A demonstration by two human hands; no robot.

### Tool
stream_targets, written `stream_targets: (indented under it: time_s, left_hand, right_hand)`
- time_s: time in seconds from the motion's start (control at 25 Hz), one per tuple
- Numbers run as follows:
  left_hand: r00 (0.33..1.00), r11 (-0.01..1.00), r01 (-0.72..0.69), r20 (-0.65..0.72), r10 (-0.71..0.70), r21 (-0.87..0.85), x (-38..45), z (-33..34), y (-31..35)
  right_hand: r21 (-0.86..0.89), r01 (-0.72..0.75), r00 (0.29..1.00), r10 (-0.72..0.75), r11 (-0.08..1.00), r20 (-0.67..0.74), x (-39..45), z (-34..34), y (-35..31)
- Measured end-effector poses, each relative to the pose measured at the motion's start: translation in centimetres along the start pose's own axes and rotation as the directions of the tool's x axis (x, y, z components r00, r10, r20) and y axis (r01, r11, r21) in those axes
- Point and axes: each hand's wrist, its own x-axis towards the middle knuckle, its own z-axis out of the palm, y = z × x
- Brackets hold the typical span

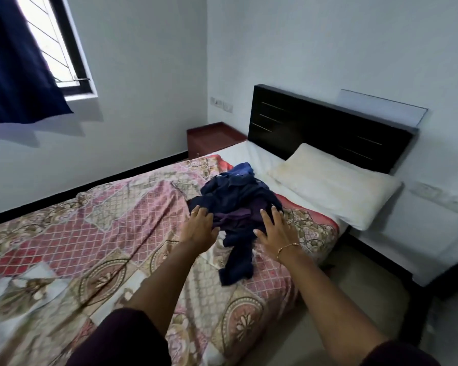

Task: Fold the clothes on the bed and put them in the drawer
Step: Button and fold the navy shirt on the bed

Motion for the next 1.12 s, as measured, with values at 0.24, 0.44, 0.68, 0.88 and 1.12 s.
stream_targets:
  time_s: [0.24,0.44,0.68,0.88,1.12]
  left_hand:
    - [0.992,0.988,0.115,0.068,-0.109,-0.105,11.5,6.2,2.1]
    - [0.956,0.95,0.265,0.177,-0.236,-0.164,20.0,9.7,3.3]
    - [0.895,0.893,0.404,0.286,-0.342,-0.198,27.8,13.5,3.4]
    - [0.769,0.743,0.615,0.408,-0.492,-0.265,35.2,17.5,2.7]
    - [0.456,0.208,0.867,0.55,-0.7,-0.454,39.0,20.7,4.2]
  right_hand:
    - [0.028,0.058,0.996,-0.06,0.998,0.063,11.6,2.6,5.4]
    - [0.057,0.128,0.981,-0.135,0.99,0.14,21.5,3.5,8.3]
    - [0.033,0.225,0.946,-0.226,0.974,0.234,32.1,6.1,10.1]
    - [0.041,0.373,0.874,-0.366,0.927,0.32,42.5,9.4,11.2]
    - [-0.044,0.449,0.86,-0.418,0.893,0.291,49.0,12.6,11.6]
